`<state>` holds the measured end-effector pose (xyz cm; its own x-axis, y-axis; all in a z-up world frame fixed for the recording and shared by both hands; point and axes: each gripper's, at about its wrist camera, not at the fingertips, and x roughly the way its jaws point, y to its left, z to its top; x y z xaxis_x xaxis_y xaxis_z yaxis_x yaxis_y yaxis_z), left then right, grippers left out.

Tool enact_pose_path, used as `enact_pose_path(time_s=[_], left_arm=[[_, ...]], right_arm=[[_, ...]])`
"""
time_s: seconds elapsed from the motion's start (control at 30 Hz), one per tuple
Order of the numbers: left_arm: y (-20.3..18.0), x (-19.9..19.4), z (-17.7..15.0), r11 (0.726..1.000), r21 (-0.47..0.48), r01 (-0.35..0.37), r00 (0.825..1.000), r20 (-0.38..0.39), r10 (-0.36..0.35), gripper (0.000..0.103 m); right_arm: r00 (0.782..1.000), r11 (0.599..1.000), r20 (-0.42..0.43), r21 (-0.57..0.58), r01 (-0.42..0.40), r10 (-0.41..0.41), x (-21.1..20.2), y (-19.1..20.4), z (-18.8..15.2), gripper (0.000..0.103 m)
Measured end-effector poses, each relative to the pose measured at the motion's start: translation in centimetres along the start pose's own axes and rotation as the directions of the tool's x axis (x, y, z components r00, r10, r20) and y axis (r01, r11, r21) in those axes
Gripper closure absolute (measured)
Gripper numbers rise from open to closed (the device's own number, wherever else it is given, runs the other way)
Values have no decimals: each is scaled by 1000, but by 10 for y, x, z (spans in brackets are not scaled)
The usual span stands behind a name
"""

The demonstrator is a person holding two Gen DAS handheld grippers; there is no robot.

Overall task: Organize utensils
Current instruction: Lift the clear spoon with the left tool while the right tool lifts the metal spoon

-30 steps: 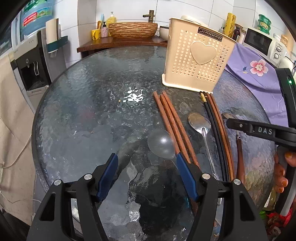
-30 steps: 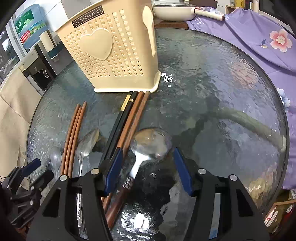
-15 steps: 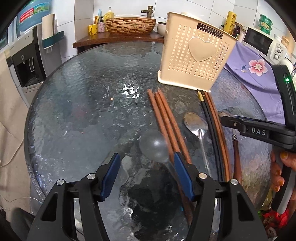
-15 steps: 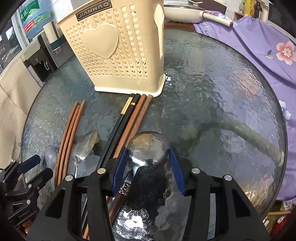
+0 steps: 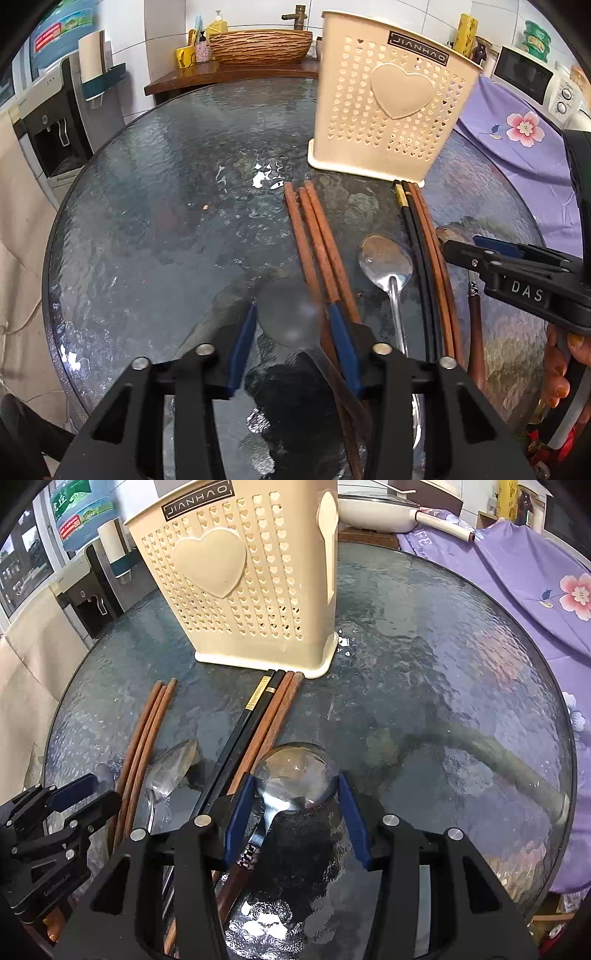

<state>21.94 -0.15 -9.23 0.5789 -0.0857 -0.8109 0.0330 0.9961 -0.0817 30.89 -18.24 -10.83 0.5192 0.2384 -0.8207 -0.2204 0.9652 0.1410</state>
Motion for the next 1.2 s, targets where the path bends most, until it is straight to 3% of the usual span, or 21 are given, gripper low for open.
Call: enact_pose_path(time_s=[0.3,0.53,0.9,1.2], left_arm=[[-1,0,2,1000,-3,-5,1000,2,5,66],[3,-18,10,1000,3,25,996,88,-25,66],[-5,-63,19,998,45,41,965,257,-51,66],[-5,-83,24,997,50,53,941,333,-66,66]], right_arm=[[999,1000,16,1,-30,30,0,-7,0,56],[988,999,154,-43,-18,24,-28,-8,-1,56],[917,985,399,-155,78,-10,-98,4,-16,56],[884,976,468,-186,111,-12,-128,11,-30,56]])
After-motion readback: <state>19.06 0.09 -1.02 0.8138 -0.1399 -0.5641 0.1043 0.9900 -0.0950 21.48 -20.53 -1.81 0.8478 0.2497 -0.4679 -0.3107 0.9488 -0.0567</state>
